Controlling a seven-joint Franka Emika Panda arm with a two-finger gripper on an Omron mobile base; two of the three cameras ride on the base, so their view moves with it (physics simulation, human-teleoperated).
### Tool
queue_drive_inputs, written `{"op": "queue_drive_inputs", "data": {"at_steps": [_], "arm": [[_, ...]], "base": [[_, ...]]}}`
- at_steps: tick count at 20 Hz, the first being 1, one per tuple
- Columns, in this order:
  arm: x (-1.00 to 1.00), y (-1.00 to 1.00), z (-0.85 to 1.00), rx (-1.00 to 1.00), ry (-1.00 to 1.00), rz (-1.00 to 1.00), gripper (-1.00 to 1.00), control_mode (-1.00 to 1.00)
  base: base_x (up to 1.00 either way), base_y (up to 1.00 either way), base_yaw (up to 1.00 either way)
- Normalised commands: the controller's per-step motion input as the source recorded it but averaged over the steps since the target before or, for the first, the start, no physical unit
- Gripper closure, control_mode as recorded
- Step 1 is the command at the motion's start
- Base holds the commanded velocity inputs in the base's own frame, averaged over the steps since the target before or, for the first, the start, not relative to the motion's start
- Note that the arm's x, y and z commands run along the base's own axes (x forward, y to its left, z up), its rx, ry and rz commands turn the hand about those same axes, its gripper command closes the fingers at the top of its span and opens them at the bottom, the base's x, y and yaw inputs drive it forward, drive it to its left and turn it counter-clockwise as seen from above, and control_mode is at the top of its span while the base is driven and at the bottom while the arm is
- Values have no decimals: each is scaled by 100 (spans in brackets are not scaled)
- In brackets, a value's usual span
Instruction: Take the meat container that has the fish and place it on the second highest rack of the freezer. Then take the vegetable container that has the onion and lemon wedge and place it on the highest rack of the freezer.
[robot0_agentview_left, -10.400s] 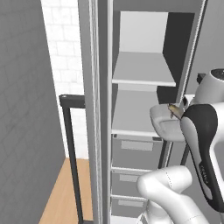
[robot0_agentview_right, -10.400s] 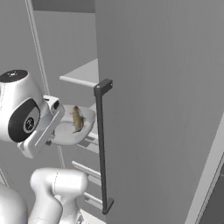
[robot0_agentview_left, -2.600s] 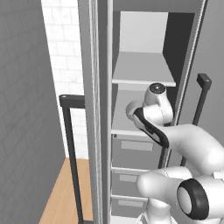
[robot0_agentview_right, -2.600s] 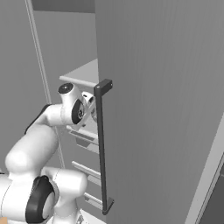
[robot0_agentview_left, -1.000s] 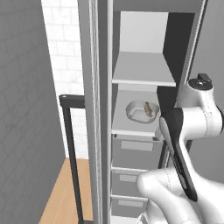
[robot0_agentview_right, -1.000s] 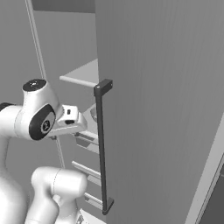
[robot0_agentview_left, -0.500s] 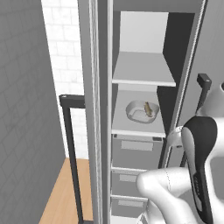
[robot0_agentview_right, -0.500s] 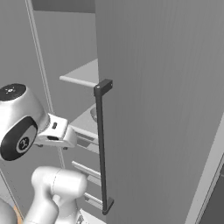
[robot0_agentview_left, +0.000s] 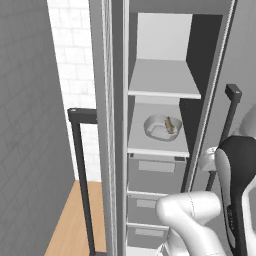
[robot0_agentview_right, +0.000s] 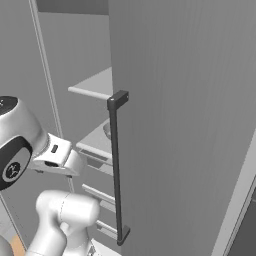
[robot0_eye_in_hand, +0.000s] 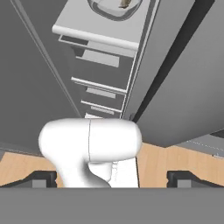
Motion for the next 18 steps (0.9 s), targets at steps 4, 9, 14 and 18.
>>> {"op": "queue_drive_inputs", "data": {"at_steps": [4, 9, 14, 18], "arm": [[3, 9, 0, 0, 0, 0, -100, -100], [19, 20, 0, 0, 0, 0, -100, -100], [3, 3, 0, 0, 0, 0, -100, 100], [0, 0, 0, 0, 0, 0, -100, 100]], "base": [[0, 0, 0], [0, 0, 0], [-1, 0, 0], [-72, -18, 0]]}}
